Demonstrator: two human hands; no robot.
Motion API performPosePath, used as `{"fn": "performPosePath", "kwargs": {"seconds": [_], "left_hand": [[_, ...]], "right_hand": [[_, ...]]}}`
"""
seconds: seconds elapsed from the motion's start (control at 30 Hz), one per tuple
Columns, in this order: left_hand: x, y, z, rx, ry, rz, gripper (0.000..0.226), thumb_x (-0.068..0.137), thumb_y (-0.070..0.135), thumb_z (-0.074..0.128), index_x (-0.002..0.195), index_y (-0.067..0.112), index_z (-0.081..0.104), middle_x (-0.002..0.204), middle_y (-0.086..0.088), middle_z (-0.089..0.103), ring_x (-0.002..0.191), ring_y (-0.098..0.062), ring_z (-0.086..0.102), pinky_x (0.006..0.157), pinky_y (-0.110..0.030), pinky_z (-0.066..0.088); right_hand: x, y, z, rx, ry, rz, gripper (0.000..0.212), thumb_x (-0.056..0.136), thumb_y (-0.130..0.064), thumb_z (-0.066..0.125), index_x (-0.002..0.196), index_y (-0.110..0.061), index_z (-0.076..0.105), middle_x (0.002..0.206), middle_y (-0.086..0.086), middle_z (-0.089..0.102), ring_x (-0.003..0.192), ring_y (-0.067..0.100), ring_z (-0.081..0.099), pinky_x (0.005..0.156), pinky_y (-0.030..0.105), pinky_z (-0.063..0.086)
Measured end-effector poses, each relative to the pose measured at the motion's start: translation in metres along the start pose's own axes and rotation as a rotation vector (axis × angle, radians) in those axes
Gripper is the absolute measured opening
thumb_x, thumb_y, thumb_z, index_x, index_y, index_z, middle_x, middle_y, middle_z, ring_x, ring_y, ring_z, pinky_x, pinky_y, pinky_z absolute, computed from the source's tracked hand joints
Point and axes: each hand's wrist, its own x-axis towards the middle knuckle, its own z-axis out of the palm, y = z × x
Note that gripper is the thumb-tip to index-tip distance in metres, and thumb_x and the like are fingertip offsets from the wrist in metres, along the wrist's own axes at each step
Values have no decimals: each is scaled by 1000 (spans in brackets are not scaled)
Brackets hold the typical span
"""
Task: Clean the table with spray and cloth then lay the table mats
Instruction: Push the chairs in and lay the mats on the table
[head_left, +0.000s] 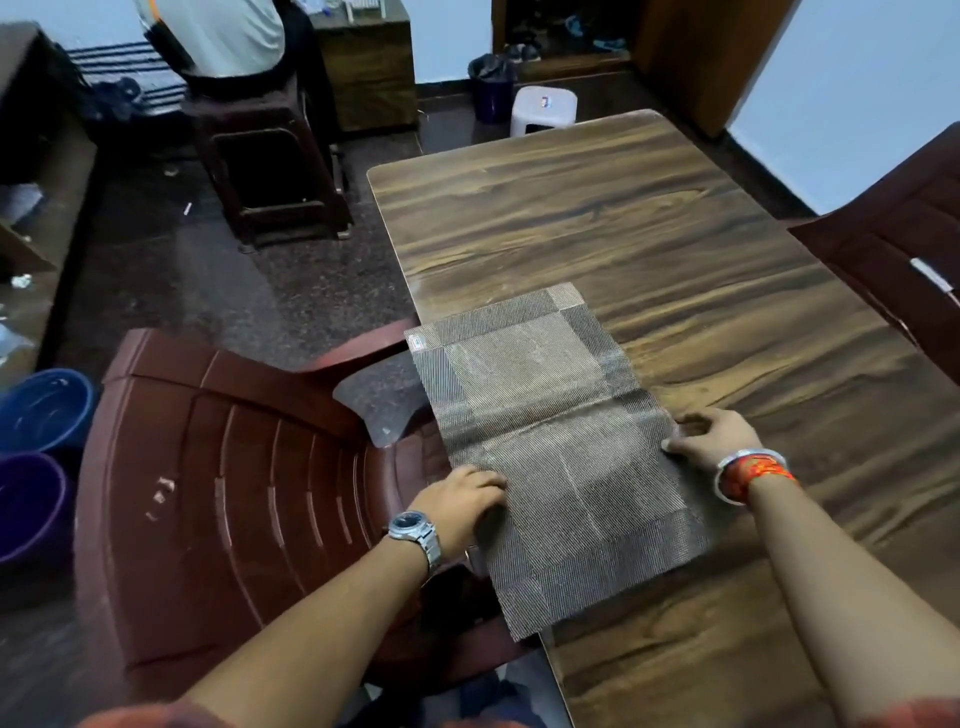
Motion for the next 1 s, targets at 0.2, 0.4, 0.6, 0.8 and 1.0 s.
{"fn": "performPosePath", "kwargs": {"seconds": [0.2,0.4,0.6,0.8,1.0], "left_hand": [[30,14,-4,57,365,-70,49,88,41,41,125,20,65,132,1,64,114,-28,61,92,-42,54],[65,14,2,27,-20,-350,106,80,87,37,160,35,-7,169,11,-14,155,-27,-14,120,-61,-8],[82,5,3,-17,-75,-350,112,75,90,41,158,40,-14,166,12,-25,152,-28,-26,118,-60,-15],[92,2,4,-28,-24,-355,117,66,97,41,156,46,-14,166,14,-25,152,-26,-27,115,-59,-20],[97,0,7,10,14,-354,114,62,101,34,153,53,-14,165,16,-25,151,-27,-28,113,-61,-23]], "right_hand": [[-9,-44,50,-255,234,-493,52,75,-30,48,116,-1,63,121,23,60,115,37,54,104,36,37],[1,-49,112,-504,36,-462,63,94,-59,25,151,-38,5,160,-11,-4,147,23,-7,115,52,-1],[15,-44,117,-480,60,-432,65,92,-65,18,149,-44,-5,158,-16,-12,146,20,-15,114,54,-10],[27,-48,115,-451,84,-411,71,84,-77,14,147,-49,-4,158,-18,-10,146,18,-15,112,57,-12],[32,-50,114,-456,117,-361,76,76,-87,10,142,-56,-8,158,-19,-12,145,24,-18,106,66,-13]]}}
